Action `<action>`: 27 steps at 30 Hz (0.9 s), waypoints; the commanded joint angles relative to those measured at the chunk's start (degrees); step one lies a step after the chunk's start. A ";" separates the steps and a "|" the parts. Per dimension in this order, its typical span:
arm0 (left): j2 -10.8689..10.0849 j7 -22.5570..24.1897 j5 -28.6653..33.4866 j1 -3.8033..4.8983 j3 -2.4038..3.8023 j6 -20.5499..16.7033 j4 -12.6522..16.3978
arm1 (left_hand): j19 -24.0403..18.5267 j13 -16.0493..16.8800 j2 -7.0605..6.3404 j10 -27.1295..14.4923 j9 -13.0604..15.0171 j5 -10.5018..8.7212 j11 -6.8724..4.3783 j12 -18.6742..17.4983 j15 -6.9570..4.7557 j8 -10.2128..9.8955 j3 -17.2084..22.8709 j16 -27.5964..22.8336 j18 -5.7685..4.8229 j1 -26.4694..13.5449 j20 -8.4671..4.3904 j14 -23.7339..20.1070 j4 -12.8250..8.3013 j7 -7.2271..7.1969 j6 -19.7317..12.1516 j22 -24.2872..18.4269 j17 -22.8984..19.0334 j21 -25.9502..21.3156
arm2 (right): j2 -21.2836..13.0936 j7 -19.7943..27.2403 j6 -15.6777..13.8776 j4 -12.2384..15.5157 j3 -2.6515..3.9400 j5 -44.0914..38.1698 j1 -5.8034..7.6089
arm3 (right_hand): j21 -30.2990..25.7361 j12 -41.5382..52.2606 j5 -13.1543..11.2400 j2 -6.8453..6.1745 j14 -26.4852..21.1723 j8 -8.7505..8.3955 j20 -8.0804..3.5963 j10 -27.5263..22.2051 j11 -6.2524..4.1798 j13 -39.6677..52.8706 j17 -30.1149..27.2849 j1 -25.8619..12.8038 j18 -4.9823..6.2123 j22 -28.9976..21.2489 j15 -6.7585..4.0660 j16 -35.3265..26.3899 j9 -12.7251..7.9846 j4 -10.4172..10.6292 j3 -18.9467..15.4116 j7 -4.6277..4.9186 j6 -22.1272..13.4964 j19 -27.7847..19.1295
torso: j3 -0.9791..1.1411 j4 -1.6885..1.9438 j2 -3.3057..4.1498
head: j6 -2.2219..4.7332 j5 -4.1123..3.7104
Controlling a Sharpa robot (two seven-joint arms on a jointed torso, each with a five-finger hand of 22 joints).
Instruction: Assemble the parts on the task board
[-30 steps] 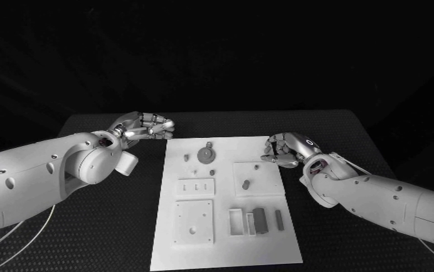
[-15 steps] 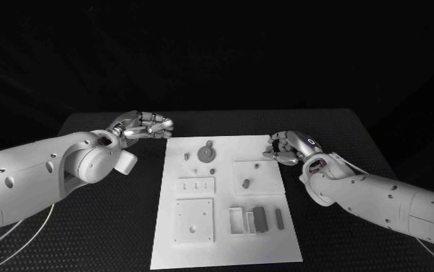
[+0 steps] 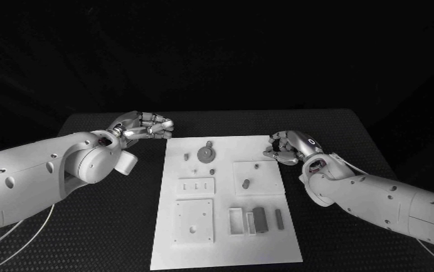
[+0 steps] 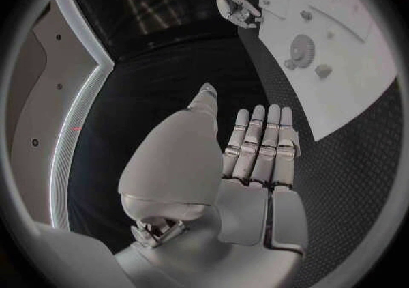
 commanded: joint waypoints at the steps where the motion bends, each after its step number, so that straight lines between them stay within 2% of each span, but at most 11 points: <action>1: 0.01 0.38 -0.15 0.00 0.03 0.78 0.11 | 0.38 -0.09 0.07 0.14 -0.06 0.00 0.25 -0.35 0.05 -0.34 -0.29 -0.14 -0.17 0.72 0.04 0.54 0.01 0.23 -0.17 0.05 0.06 0.18 | 0.08 -3.86 -0.90 0.22 0.01 -3.83 -0.04 | -0.16 0.20 0.24 0.03 0.11 1.04 -0.50 0.10 -0.77 -0.09 0.16 0.39 2.66 0.95 -0.83 0.17 0.75 0.11 -0.15 -0.33 2.41 0.09 | -0.02 0.03 0.00 | -0.04 -0.05; 4: 0.01 0.41 -0.15 0.00 0.03 0.81 0.12 | 0.39 -0.09 0.08 0.14 -0.07 0.00 0.25 -0.35 0.05 -0.34 -0.29 -0.15 -0.17 0.73 0.04 0.55 0.01 0.23 -0.16 0.05 0.06 0.18 | 0.13 -5.23 -1.23 0.13 0.01 -4.98 -0.04 | -0.19 0.12 0.23 -0.21 0.29 2.13 -0.56 0.29 -1.49 -0.15 0.21 0.35 2.66 0.93 -1.53 0.10 1.80 0.34 -0.21 -1.08 3.83 0.19 | -0.02 0.05 -0.03 | -0.05 -0.12; 13: -0.08 0.39 -0.15 0.00 0.03 0.90 0.10 | 0.39 -0.09 0.08 0.16 -0.07 0.00 0.24 -0.35 0.05 -0.33 -0.31 -0.16 -0.17 0.72 0.04 0.55 0.02 0.21 -0.11 0.05 0.07 0.16 | 0.40 -6.67 -0.22 -0.13 0.01 -6.15 -0.11 | -0.30 -0.14 0.24 -1.17 0.55 3.62 -0.72 0.54 -2.33 -0.21 0.29 -0.12 2.66 0.90 -2.34 -0.06 3.91 1.49 -0.09 -1.95 5.41 0.40 | -0.06 0.07 -0.01 | -0.10 -0.16; 27: -0.17 0.33 -0.15 0.00 0.03 0.99 0.12 | 0.39 -0.10 0.04 0.17 -0.09 0.00 0.24 -0.36 0.06 -0.35 -0.36 -0.18 -0.18 0.66 0.05 0.55 0.03 0.20 -0.08 0.06 0.07 0.15 | 0.96 -7.21 0.64 -0.49 0.01 -6.45 -0.35 | -0.47 -0.40 0.25 -2.23 0.42 4.73 -0.82 0.63 -2.93 -0.17 0.07 -1.05 2.66 0.90 -2.92 -0.28 6.03 3.19 0.02 -2.58 6.50 0.38 | -0.04 0.06 -0.02 | -0.19 -0.11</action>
